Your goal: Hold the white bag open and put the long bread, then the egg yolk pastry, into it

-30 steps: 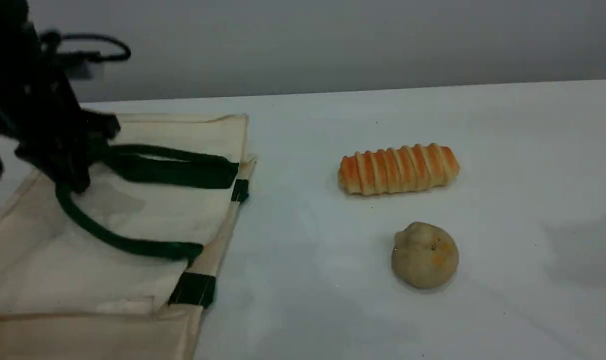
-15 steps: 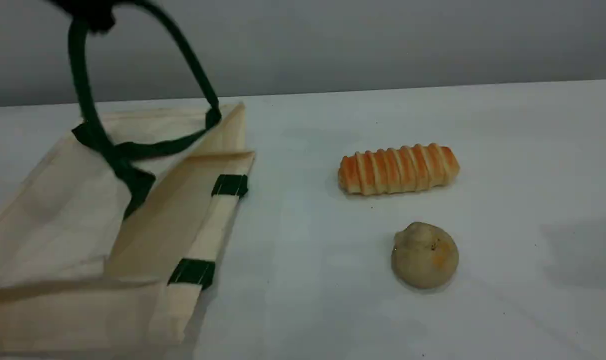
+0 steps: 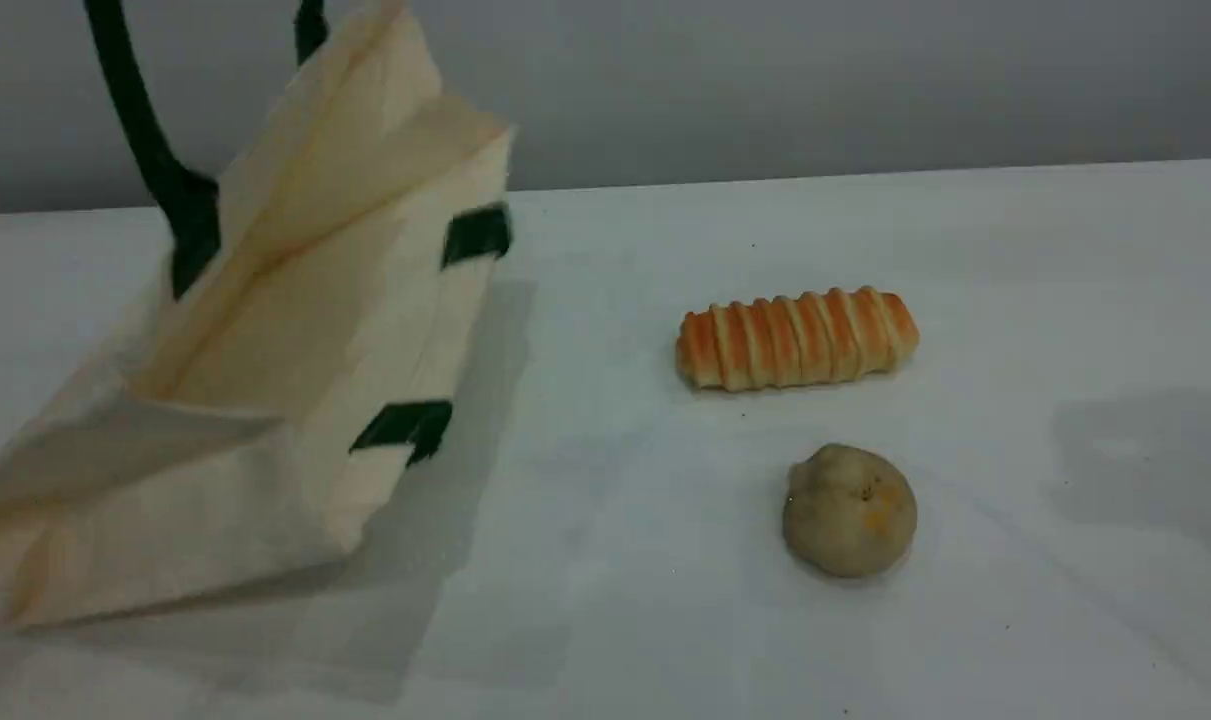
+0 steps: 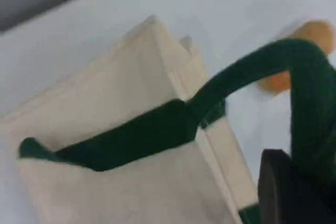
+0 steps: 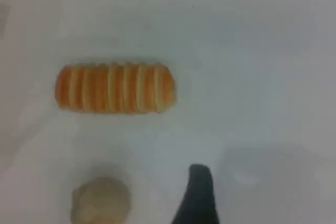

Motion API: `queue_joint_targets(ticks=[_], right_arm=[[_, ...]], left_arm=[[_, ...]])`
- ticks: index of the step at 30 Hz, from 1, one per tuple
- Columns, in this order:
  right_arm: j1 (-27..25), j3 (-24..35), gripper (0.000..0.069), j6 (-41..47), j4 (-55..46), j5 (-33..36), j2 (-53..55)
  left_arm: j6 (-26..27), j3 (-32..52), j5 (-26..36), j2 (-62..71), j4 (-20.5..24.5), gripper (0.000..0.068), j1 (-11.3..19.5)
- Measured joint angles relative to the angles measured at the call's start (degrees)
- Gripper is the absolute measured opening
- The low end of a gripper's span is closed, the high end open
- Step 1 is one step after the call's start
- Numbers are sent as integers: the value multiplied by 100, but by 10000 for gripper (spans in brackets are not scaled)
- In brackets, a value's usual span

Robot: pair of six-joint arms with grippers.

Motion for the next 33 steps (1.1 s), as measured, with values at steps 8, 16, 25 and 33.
queue_joint_targets(ticks=[8, 16, 25, 33], right_arm=[[252, 0, 558, -190, 128, -396, 548], [785, 0, 558, -498, 130, -912, 1191], [1214, 0, 558, -716, 147, -1585, 2074], [1596, 0, 558, -2081, 35, -2268, 2674]], left_arm=[[-16, 10, -6, -182, -4, 74, -330], [-32, 10, -35, -182, 263, 74, -440], [-32, 10, -35, -182, 311, 74, -440], [-32, 10, -30, -182, 650, 74, -440]])
